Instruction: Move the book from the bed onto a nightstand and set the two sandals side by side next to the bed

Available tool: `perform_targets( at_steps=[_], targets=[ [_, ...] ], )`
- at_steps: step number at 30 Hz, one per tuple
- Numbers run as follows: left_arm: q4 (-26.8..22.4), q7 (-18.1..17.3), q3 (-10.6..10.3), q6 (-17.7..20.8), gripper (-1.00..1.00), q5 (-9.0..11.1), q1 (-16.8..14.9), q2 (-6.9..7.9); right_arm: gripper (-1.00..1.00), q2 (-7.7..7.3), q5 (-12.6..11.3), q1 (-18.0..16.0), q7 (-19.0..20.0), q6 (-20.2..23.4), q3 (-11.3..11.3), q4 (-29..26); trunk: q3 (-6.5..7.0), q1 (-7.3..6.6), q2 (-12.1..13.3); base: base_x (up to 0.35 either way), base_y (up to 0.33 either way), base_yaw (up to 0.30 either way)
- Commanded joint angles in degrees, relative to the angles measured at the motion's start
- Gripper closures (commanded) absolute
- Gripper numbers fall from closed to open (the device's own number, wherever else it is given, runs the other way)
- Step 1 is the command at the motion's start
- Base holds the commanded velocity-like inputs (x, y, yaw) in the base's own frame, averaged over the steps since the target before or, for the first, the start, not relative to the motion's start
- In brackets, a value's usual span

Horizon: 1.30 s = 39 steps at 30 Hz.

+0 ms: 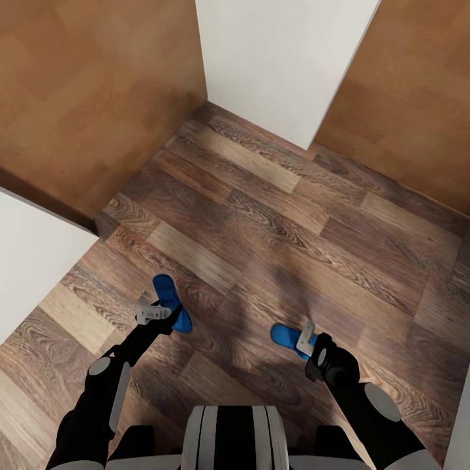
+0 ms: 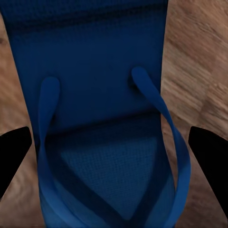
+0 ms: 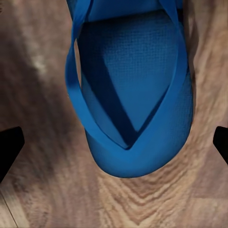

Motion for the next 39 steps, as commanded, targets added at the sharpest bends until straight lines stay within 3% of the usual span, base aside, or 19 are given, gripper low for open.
perform_targets(
  at_steps=[1, 5, 39],
  targets=[
    [-0.1, -0.5, 0.2, 0.3, 1.00, -0.4, 0.0, -0.09, -1.00, -0.05, 0.6, 0.0, 0.5, 0.1, 0.1, -0.1, -0.26, 0.01, 0.0, 0.000, 0.000, 0.000],
    [-0.1, -0.5, 0.2, 0.3, 1.00, -0.4, 0.0, -0.09, -1.00, -0.05, 0.6, 0.0, 0.5, 0.1, 0.2, -0.1, -1.15, 0.12, -0.1, 0.000, 0.000, 0.000],
    [-0.1, -0.4, 0.2, 0.2, 1.00, -0.4, 0.0, -0.09, -1.00, 0.04, 0.6, 0.0, 0.6, 0.1, 0.2, -0.1, -1.15, 0.12, -0.1, 0.045, -0.043, 0.000]
  ],
)
